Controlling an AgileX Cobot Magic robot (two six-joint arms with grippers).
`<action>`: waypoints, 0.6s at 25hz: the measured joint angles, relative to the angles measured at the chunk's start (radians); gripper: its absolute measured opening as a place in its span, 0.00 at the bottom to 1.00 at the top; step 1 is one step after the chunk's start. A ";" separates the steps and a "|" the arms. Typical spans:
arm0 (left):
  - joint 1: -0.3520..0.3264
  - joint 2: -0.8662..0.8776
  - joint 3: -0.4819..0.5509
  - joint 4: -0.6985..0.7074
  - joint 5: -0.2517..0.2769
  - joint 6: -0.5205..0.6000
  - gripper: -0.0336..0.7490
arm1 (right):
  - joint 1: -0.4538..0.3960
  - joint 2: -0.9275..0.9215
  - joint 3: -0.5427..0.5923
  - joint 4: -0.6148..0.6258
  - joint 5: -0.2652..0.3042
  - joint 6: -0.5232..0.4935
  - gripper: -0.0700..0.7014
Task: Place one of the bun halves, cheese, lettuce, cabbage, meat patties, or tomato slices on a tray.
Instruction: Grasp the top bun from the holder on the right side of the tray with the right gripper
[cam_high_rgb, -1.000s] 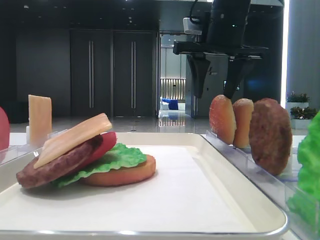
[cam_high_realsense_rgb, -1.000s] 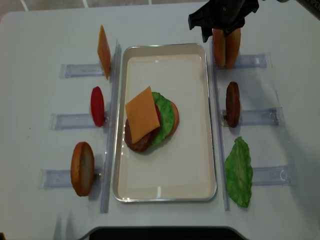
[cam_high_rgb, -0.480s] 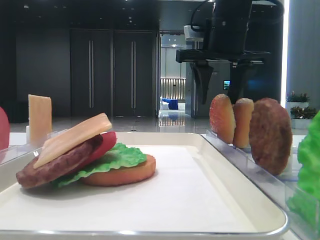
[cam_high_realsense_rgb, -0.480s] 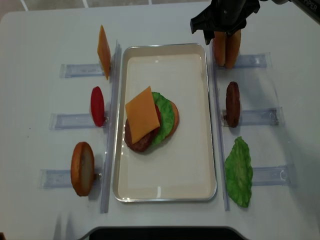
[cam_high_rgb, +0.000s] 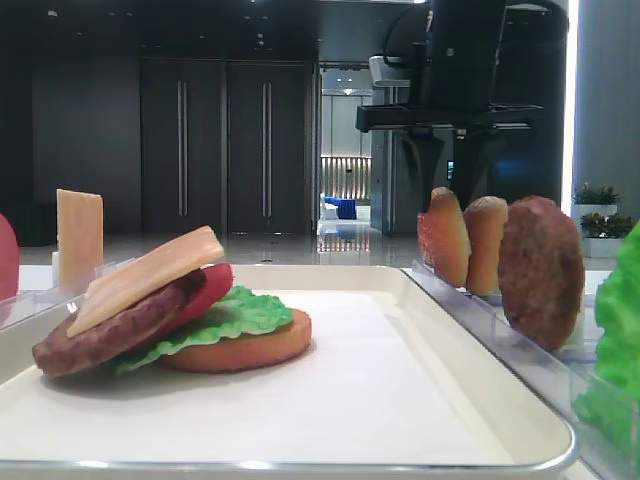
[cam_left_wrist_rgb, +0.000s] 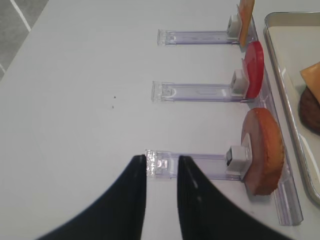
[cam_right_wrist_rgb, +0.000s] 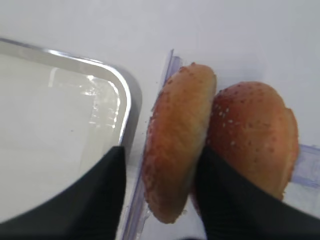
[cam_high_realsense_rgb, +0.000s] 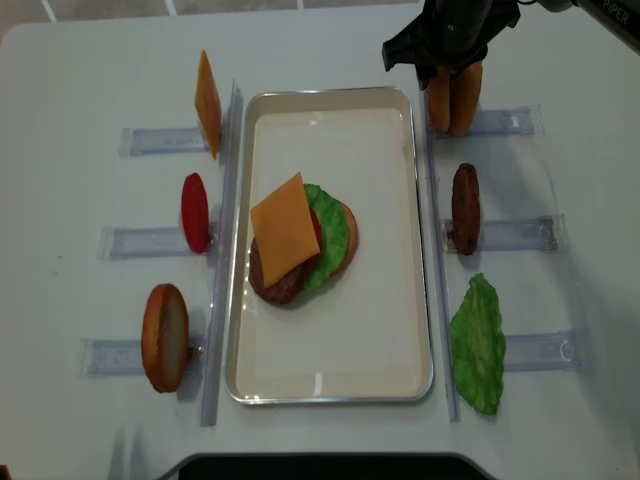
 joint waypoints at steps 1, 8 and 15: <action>0.000 0.000 0.000 0.000 0.000 0.000 0.25 | -0.001 0.000 0.000 -0.008 0.002 0.000 0.39; 0.000 0.000 0.000 0.000 0.000 0.000 0.14 | -0.003 0.000 0.000 -0.003 0.004 0.001 0.28; 0.000 0.000 0.000 0.000 0.000 0.000 0.05 | -0.003 -0.030 0.001 0.019 0.034 -0.017 0.28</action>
